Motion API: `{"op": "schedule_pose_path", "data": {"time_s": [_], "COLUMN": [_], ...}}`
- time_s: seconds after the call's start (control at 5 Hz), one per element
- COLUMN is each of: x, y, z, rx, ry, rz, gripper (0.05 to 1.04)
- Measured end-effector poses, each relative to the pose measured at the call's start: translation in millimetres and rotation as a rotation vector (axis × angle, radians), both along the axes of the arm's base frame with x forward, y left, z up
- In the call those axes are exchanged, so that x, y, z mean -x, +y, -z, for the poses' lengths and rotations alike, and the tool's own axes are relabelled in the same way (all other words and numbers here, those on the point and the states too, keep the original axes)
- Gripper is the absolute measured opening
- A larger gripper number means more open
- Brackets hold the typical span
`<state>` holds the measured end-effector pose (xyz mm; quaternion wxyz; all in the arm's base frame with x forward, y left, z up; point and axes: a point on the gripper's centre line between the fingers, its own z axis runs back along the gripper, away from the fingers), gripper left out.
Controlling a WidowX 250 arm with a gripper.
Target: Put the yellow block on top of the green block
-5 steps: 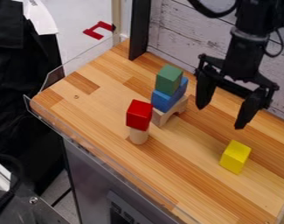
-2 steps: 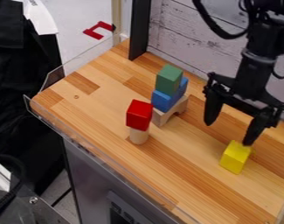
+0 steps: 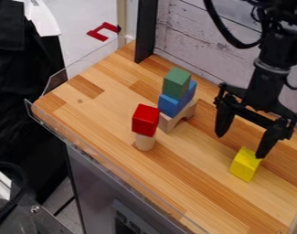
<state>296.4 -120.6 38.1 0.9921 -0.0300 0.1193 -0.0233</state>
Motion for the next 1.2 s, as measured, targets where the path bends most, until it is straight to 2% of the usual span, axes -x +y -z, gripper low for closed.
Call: {"op": "schedule_pose_path", "data": {"time_s": [0.4,0.6,0.8,1.0,1.2], "x": [4,9,8,10,6], "y": [-13,-13,-10,-3,-2], "z": [2.1,12.5,15.9,30.9,33.0], "rx": [0.026,0.016,0.035,0.037,0.052], "ry": [0.031,0.081,0.094,0.143,0.13], "rz": [0.024,0.018,-0.005,-0.03,-0.038], "gripper": [1.001,1.001,1.001,0.963,0.688]}}
